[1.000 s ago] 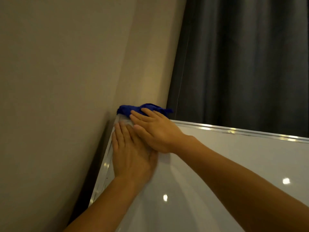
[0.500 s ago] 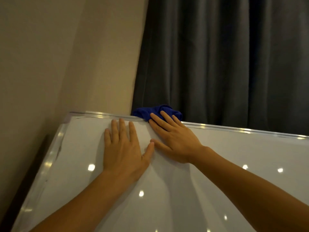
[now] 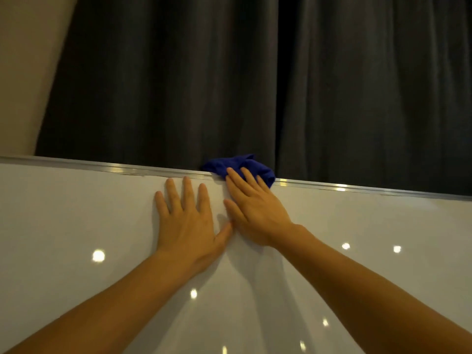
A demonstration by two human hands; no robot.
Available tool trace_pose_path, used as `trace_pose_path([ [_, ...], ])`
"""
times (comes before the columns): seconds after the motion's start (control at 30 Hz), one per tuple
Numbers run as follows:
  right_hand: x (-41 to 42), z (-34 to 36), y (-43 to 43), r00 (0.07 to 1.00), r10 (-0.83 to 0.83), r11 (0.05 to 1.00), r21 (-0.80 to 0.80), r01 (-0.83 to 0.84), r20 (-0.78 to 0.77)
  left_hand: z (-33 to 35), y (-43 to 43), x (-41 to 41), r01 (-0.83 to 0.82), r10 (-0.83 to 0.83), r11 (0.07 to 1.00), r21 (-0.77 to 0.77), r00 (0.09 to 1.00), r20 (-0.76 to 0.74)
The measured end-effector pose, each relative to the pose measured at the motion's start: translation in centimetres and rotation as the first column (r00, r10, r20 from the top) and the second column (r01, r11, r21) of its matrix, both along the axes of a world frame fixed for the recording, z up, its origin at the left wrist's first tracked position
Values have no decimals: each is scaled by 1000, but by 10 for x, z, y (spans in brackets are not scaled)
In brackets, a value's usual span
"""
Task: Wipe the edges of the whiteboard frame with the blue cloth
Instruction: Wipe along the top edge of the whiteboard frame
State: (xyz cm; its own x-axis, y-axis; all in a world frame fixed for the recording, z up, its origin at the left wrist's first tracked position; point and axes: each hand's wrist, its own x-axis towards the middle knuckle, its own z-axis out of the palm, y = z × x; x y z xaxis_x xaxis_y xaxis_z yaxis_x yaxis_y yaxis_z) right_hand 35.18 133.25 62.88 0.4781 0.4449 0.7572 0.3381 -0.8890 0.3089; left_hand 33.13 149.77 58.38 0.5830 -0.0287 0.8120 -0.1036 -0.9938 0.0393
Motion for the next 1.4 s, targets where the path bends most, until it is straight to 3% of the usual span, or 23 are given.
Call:
trace_pose_path([
  [0.13,2,10,-62,999,34,996,-83,-30,42,7,-51,6,-68,68,998,-15,998,-14],
  [0.23,1,7,-139,998,-66,996,67,65,13,9,-68,13,-69,69,998,12,998,7],
  [0.43,-1,-8,-133,1000,18,997,70,-19,16,13,-107,18,-35,34,998,49,999,16],
  [0.57,-13,-2,-151,979,36,990,128,-62,202,12,-115,25,0,-7,998,62,994,105],
  [0.67,-11,14,-137,947,-130,981,177,80,295,13,-119,24,5,-10,999,52,994,105],
  [0.73,-6,22,-124,940,-219,947,287,141,262,15,-120,26,7,-12,998,60,995,96],
  [0.8,4,22,-114,955,-200,929,353,114,217,18,-118,28,10,-16,998,62,995,101],
  [0.97,32,8,-125,986,-103,942,330,55,130,23,-119,29,32,-40,995,97,996,80],
  [1.13,30,29,-198,961,-273,843,472,258,-37,20,-127,31,61,-67,991,123,997,45],
  [1.3,36,15,-177,996,-83,964,258,70,38,22,-163,31,37,-41,994,105,998,37],
  [1.4,31,18,-223,994,-80,983,169,68,69,20,-190,34,34,-39,991,130,998,38],
])
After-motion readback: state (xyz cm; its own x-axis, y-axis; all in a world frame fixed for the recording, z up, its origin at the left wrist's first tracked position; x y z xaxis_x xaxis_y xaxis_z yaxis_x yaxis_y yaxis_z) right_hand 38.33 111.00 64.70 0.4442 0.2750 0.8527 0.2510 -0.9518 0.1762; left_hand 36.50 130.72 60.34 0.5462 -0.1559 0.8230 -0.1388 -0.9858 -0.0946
